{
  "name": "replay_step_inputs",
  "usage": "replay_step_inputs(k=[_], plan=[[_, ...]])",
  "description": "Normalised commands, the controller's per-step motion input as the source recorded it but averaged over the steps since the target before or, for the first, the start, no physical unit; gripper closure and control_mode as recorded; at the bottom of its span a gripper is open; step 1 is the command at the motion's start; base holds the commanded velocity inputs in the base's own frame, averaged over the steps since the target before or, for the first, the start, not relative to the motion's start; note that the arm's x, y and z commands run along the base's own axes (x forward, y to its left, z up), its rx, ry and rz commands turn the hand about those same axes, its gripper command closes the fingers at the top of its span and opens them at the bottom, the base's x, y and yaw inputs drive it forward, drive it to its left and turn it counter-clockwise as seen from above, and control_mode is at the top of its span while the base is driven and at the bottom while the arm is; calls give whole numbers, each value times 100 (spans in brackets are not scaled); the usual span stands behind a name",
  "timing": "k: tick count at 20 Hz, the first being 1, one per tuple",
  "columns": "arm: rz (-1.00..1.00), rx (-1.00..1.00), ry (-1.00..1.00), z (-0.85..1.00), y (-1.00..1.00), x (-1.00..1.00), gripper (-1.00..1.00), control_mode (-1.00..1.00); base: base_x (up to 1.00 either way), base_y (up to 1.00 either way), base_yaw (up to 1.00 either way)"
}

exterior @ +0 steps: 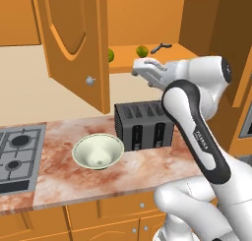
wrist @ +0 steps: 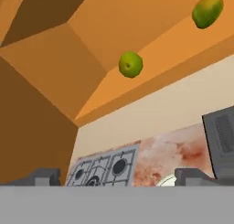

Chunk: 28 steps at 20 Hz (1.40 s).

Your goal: Open the cabinet. Pick the mango and pear from the cabinet and place them into the bowl. Then close the cabinet.

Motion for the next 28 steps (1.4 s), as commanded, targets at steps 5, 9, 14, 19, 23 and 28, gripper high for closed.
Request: replay_step_inputs(k=[5,9,14,19,23,28], plan=[[-30,-42,-5,0,7,40,-100,-100,0,0,0],[-38,-33,4,0,6,35,-100,-100,0,0,0],[-11,-7,1,2,0,6,-100,-100,0,0,0],[1,2,-11,41,-3,6,-100,-100,0,0,0],[4,2,0,30,-5,53,-100,-100,0,0,0],[0,0,4,0,-6,84,-100,-100,0,0,0]])
